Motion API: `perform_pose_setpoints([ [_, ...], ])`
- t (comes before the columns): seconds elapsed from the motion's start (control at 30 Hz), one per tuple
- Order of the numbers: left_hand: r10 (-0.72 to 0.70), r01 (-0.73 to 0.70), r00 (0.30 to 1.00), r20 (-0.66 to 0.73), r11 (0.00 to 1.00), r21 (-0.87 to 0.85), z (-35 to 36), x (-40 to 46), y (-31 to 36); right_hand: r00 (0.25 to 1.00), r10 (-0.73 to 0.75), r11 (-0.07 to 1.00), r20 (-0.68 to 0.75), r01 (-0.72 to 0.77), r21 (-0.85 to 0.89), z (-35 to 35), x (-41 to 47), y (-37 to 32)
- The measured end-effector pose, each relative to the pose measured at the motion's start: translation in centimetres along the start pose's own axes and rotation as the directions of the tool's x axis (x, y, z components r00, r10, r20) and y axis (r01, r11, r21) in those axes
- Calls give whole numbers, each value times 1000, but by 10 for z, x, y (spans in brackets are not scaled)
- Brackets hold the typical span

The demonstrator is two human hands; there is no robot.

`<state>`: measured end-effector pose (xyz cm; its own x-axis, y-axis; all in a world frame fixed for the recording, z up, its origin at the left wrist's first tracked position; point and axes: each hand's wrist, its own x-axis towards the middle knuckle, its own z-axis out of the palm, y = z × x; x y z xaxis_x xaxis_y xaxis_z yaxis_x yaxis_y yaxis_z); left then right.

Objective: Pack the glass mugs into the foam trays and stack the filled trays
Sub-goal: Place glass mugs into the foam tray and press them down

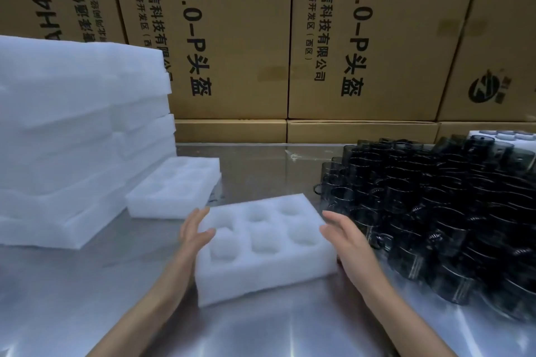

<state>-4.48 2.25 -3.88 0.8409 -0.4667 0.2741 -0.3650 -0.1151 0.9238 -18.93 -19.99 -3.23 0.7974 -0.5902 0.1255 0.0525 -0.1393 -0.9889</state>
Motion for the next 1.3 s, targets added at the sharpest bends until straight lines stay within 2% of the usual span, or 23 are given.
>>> perform_pose_setpoints([
  [0.07, -109, 100, 993, -36, 973, -208, 19, 6, -5, 997, -64, 993, -45, 59, -104, -2, -1, 1],
  [0.1, -129, 122, 992, -10, 954, -275, 27, 4, -7, 993, -84, 980, -83, 68, -188, -5, -1, 2],
  [0.2, -122, 109, 992, -25, 950, -292, 46, 11, -7, 982, -103, 919, -159, 33, -392, -13, -1, 7],
  [0.43, -114, 65, 988, -105, 920, -387, 58, 23, 7, 965, -184, 799, -185, 37, -600, -17, 2, 4],
  [0.57, -161, 135, 987, 24, 727, -673, 57, 20, 12, 868, -393, 759, -303, 121, -639, -30, 7, -12],
  [0.63, -137, 114, 990, 24, 698, -707, 58, 19, 14, 832, -442, 726, -336, 111, -679, -42, 15, -22],
  [0.73, -106, 84, 994, 12, 713, -696, 60, 21, 12, 849, -394, 629, -352, -30, -777, -54, 29, -35],
  [0.9, -67, 44, 998, -4, 701, -712, 62, 23, 10, 917, -91, 449, -388, -310, -838, -61, 60, -45],
  [0.97, -66, 39, 998, -10, 698, -715, 61, 23, 9, 918, -54, 435, -393, -332, -837, -61, 67, -43],
  [1.1, -103, 50, 994, -30, 691, -721, 61, 24, 8, 905, -102, 425, -413, -336, -840, -60, 67, -40],
  [1.2, -143, 75, 989, -29, 668, -740, 62, 26, 8, 867, -258, 488, -426, -264, -832, -55, 57, -44],
  [1.3, -198, 91, 978, -60, 675, -732, 61, 25, 12, 827, -475, 563, -301, 23, -826, -34, 46, -56],
])
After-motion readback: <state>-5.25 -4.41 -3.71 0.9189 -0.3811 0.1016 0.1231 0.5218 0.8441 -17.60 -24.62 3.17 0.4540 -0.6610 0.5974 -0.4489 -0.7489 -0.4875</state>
